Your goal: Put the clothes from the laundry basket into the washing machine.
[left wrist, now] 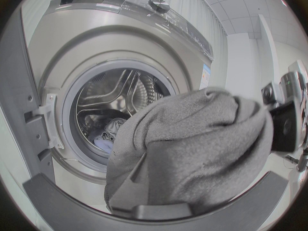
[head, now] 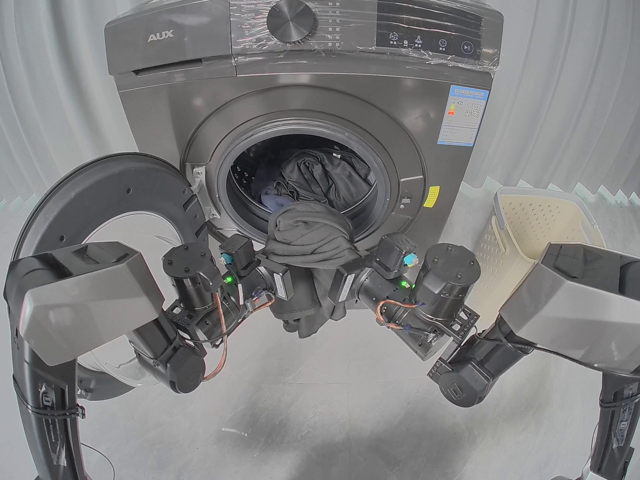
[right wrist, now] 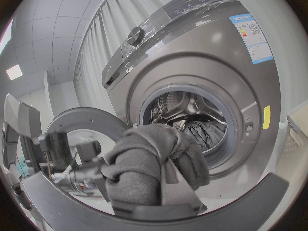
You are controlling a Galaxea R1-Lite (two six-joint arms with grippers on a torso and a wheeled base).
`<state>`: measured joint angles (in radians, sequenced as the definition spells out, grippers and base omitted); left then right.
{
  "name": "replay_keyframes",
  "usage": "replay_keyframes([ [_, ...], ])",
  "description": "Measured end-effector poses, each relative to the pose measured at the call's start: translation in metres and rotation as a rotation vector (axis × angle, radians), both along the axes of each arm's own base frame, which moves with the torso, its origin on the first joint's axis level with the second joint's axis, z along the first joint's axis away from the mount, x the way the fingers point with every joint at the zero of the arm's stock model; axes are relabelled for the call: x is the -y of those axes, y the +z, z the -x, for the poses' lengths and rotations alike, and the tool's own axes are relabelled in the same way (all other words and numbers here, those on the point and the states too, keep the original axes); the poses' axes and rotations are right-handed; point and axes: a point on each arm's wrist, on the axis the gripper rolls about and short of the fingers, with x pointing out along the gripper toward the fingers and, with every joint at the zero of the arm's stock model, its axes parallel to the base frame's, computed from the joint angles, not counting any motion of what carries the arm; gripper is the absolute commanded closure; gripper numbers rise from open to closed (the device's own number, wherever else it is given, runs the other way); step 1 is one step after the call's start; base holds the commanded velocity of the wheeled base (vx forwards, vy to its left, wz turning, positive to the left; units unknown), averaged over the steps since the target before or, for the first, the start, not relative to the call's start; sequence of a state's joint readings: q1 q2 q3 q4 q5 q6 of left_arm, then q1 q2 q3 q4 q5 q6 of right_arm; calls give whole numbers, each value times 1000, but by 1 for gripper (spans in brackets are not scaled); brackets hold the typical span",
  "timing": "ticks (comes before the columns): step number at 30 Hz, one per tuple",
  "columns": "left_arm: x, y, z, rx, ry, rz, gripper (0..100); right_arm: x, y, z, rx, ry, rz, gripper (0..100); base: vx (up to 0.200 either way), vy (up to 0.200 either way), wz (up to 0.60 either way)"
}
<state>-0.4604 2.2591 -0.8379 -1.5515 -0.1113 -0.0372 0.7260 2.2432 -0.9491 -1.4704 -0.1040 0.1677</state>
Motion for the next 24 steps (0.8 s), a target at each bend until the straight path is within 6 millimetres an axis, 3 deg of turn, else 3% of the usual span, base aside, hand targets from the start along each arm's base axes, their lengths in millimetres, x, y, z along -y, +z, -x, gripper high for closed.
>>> replay_keyframes([
  [9,-5,24,24,10,-27,20,100,4,-10,4,-28,5,23,100,0,0,0],
  [10,-5,26,27,12,-31,23,100,4,-9,4,-24,7,20,0,0,0,0],
  [19,-7,38,48,9,-61,32,100,7,-13,13,-40,20,50,0,0,0,0],
  [24,-10,43,55,11,-66,33,100,20,-25,34,-88,74,138,0,0,0,0],
])
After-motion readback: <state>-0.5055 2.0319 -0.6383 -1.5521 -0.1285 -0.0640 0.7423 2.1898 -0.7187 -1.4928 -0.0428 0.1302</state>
